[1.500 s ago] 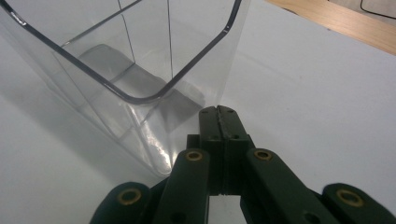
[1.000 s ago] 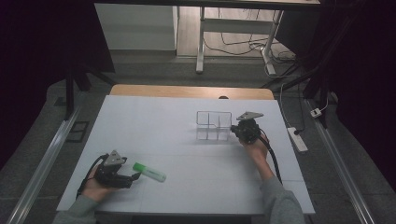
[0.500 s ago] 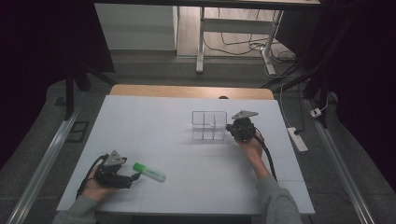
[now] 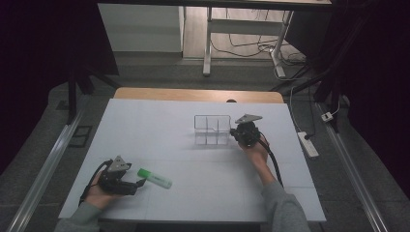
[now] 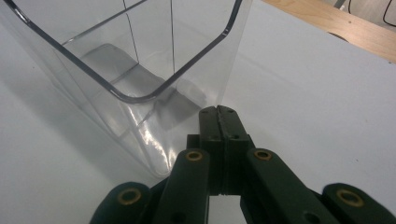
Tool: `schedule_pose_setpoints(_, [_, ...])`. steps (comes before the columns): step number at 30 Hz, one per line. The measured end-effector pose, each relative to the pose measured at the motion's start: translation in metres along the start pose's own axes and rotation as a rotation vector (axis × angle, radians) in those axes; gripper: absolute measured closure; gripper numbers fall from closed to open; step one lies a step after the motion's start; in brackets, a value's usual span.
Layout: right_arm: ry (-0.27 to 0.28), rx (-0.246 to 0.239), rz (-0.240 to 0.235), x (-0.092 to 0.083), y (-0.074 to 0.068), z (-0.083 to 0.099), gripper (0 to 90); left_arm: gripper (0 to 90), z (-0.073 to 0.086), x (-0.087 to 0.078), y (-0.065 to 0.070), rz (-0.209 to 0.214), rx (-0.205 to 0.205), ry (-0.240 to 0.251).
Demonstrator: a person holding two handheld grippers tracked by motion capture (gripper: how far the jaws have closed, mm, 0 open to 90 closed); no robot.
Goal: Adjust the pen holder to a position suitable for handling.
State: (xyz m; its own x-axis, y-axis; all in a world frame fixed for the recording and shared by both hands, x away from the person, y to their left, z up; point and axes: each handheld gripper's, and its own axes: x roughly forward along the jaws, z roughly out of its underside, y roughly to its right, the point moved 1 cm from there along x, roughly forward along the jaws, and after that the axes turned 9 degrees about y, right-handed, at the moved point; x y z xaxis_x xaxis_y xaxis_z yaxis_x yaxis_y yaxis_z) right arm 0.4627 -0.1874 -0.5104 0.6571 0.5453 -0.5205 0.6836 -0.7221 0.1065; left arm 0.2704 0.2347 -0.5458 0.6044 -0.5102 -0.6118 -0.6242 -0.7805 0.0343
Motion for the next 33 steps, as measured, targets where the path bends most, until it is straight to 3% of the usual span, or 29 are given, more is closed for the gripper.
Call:
schedule_pose_setpoints(23, [-0.001, -0.032, -0.058, 0.008, -0.019, -0.008, 89.6, 15.7, 0.001, 0.000, -0.001, 0.000, 0.001, -0.001])
schedule_pose_setpoints(33, [0.030, -0.012, -0.062, -0.009, -0.014, -0.008, 89.6, 15.7, 0.000, -0.001, -0.002, -0.006, -0.007, 0.010])
